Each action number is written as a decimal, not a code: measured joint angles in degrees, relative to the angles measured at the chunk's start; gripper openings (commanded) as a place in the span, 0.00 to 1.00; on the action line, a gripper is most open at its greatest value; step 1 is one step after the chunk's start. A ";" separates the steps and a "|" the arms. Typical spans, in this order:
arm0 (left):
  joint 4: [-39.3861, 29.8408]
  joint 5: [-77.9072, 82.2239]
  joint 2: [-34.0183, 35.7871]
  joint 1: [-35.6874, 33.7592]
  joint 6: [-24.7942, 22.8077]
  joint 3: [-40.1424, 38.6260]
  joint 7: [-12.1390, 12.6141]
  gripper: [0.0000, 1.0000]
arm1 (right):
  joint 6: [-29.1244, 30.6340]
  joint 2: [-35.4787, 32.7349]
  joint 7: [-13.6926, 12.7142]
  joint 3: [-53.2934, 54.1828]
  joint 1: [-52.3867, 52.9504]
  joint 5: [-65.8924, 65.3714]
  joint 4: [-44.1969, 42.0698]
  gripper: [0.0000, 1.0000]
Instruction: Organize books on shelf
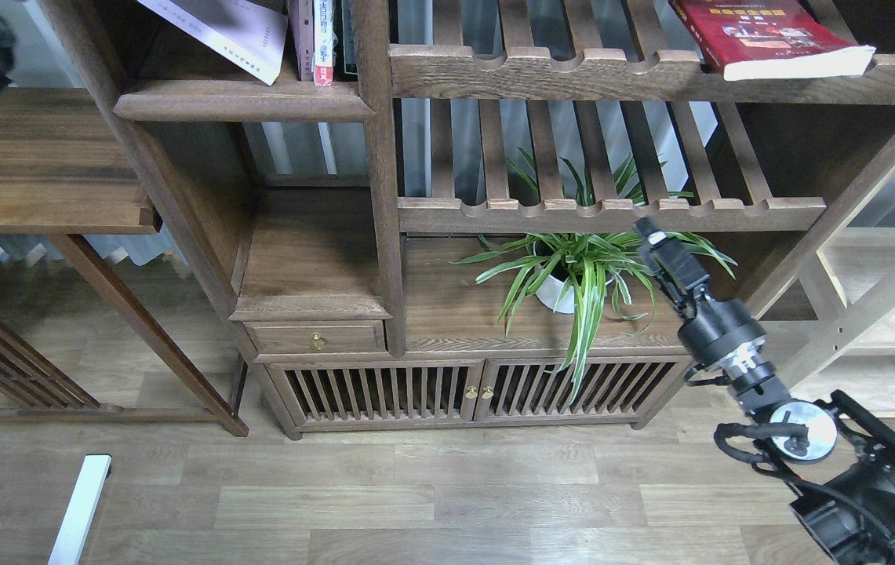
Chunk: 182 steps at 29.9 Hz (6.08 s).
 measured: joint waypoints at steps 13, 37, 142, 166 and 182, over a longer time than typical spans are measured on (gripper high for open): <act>-0.55 8.16 -4.99 -0.64 9.35 0.16 -1.25 0.02 | 0.00 -0.92 0.22 1.42 -1.36 0.09 -0.09 0.83; 4.45 15.57 -13.77 -2.65 22.19 7.42 -8.70 0.01 | 0.00 -3.40 -0.01 7.30 -1.67 0.39 -0.02 0.83; 35.66 8.26 -22.20 -17.80 9.08 19.51 -23.38 0.82 | -0.01 1.90 -0.06 7.56 8.76 3.15 -2.39 0.83; 17.83 8.21 -1.78 -14.01 -2.05 23.19 -24.07 0.88 | -0.01 2.24 -0.11 6.07 8.14 0.90 -3.08 0.83; -0.32 0.75 20.72 -9.46 -22.00 23.06 -22.87 0.91 | -0.01 2.17 0.42 8.63 9.02 1.14 -5.49 0.85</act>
